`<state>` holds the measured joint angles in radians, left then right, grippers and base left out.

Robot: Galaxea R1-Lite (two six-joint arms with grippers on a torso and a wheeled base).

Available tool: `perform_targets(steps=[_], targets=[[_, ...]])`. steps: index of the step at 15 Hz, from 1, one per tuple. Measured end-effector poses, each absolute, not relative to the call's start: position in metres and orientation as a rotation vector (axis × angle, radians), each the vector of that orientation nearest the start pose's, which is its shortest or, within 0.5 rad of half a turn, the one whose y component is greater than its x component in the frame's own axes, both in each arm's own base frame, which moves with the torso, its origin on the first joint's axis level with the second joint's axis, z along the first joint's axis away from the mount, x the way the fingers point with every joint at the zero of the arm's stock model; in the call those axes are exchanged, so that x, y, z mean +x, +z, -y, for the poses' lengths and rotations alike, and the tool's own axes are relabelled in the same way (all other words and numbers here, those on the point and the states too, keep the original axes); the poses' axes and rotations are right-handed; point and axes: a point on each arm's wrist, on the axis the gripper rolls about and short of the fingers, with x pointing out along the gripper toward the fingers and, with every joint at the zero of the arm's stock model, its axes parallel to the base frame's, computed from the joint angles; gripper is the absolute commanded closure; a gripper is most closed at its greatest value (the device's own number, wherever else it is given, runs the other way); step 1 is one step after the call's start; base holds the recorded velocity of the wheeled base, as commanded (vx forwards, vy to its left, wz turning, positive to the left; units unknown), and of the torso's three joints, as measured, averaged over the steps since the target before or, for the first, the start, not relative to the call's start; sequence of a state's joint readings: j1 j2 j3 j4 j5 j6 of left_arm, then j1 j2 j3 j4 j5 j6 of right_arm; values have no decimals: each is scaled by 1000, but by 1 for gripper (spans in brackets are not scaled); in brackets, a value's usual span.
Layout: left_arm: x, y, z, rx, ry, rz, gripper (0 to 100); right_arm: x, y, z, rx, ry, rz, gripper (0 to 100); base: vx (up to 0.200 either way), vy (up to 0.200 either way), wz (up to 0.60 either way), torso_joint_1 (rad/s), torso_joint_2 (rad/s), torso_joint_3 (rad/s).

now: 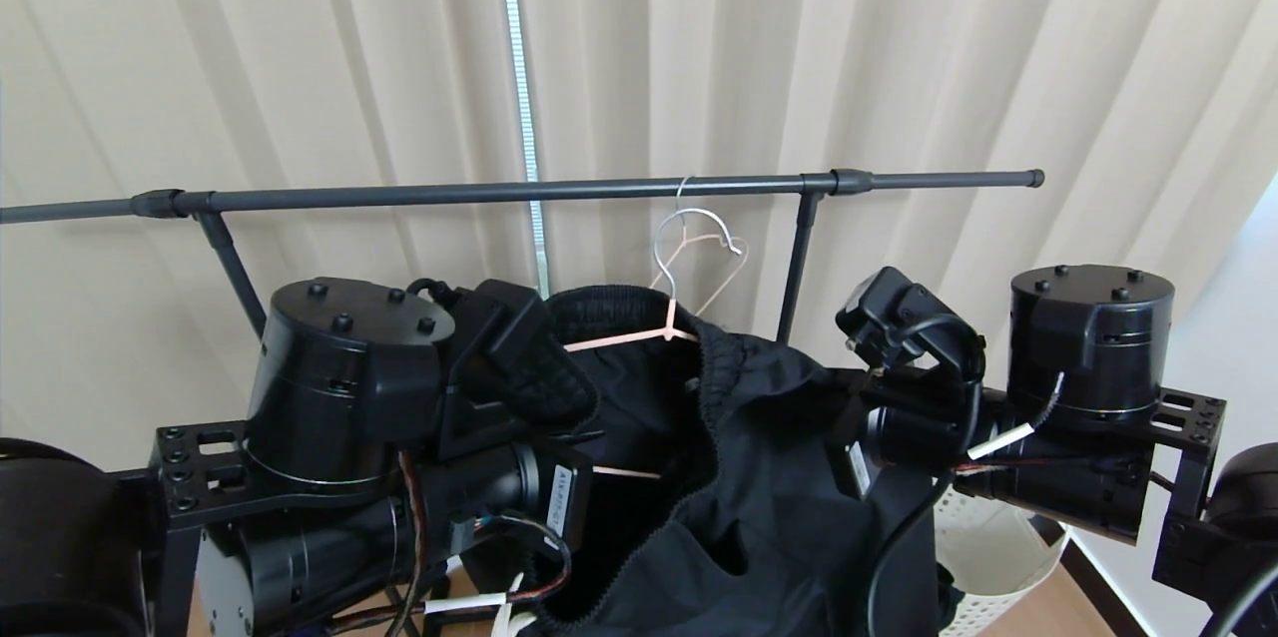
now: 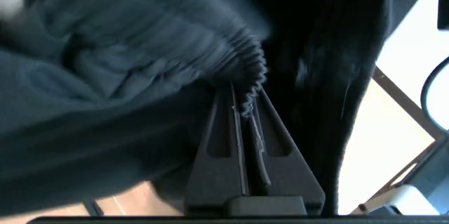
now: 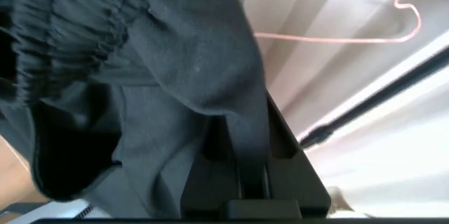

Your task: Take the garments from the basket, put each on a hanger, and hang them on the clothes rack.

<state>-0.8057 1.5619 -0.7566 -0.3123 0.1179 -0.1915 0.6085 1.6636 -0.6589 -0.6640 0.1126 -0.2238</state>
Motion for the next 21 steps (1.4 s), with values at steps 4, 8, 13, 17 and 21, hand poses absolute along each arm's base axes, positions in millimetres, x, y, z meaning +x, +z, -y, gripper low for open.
perform_targets(steps=[4,8,13,17,21], targets=[[190,182,193,35,-623,-498,100,227,157,-162,-292,779,-255,100,0,0,0,0,0,0],[190,179,193,44,-619,-504,100,225,161,-161,-279,796,-220,100,0,0,0,0,0,0],[190,177,192,59,-598,-506,100,226,165,-161,-233,787,-183,100,0,0,0,0,0,0],[190,177,193,75,-592,-501,0,225,168,-161,-213,797,-137,100,0,0,0,0,0,0],[194,173,197,103,-535,-493,0,222,167,-159,-208,820,-128,100,0,0,0,0,0,0]])
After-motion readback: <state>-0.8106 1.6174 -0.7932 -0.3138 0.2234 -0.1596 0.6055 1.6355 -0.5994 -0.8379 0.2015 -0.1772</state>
